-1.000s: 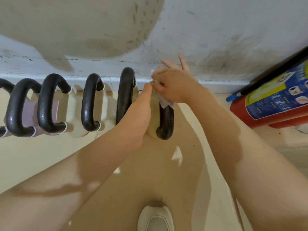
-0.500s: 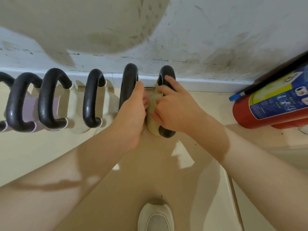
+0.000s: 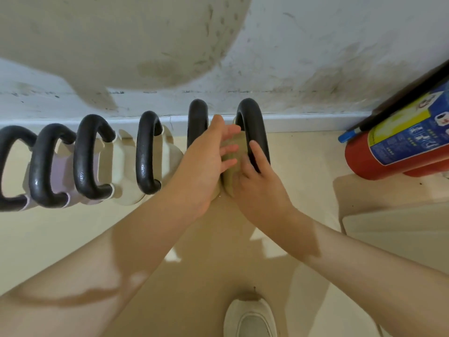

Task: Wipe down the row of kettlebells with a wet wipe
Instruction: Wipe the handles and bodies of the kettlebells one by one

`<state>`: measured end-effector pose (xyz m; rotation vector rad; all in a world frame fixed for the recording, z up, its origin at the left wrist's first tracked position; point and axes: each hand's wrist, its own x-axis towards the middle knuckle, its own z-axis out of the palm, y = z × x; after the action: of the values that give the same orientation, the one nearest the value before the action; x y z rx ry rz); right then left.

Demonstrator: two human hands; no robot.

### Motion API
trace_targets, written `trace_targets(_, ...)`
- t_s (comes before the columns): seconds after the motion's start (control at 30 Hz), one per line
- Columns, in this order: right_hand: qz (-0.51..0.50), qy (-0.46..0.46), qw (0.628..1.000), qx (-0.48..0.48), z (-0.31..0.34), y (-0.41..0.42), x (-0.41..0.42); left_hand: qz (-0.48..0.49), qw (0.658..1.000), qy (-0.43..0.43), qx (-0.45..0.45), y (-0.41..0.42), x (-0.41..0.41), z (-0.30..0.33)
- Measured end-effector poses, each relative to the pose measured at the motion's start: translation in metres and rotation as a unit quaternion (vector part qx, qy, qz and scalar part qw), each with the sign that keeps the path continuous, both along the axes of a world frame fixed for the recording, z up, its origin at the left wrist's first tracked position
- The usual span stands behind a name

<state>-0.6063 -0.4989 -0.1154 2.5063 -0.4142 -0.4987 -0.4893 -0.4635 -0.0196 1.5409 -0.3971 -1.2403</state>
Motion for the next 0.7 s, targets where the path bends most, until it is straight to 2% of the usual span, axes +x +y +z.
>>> trace_targets(0.07,0.015,0.059,0.996,-0.071,0.003,0.009,0.007,-0.002,1.0,-0.001,0.008,0.006,0.001,0.0)
trace_targets(0.1,0.083,0.101,0.983,-0.128,0.001,0.014,0.006,-0.003,1.0,0.001,0.009,0.009,0.002,0.0)
trace_targets(0.13,0.098,0.147,0.975,-0.133,0.005,0.018,0.005,-0.004,1.0,0.002,0.01,0.01,0.003,0.0)
trace_targets(0.17,0.088,0.129,0.978,-0.14,0.01,0.017,0.007,-0.006,1.0,0.002,0.011,0.012,0.004,-0.001)
trace_targets(0.2,0.052,0.061,0.989,-0.127,0.016,0.009,0.011,-0.01,1.0,0.0,0.014,0.013,0.004,-0.002)
trace_targets(0.27,-0.02,-0.109,0.994,0.005,0.025,-0.011,0.01,-0.019,0.999,-0.008,0.027,0.014,0.004,-0.004)
trace_targets(0.33,-0.062,-0.28,0.951,0.115,0.023,-0.028,0.002,-0.016,0.999,-0.018,0.034,0.012,0.002,-0.009)
trace_targets(0.4,-0.139,-0.359,0.876,0.29,0.031,-0.033,-0.002,-0.022,0.999,-0.028,0.039,0.01,-0.004,-0.013)
trace_targets(0.5,-0.253,-0.416,0.721,0.494,0.026,-0.043,0.01,-0.062,0.996,-0.027,0.056,0.007,-0.017,-0.019)
trace_targets(0.57,-0.322,-0.472,0.594,0.566,0.03,-0.051,0.025,-0.078,0.995,-0.015,0.058,0.006,-0.025,-0.019)
trace_targets(0.63,-0.396,-0.496,0.486,0.602,0.04,-0.056,0.029,-0.069,0.996,-0.017,0.061,0.005,-0.029,-0.019)
trace_targets(0.7,-0.43,-0.474,0.438,0.632,0.041,-0.055,0.021,-0.076,0.995,-0.031,0.06,0.005,-0.028,-0.02)
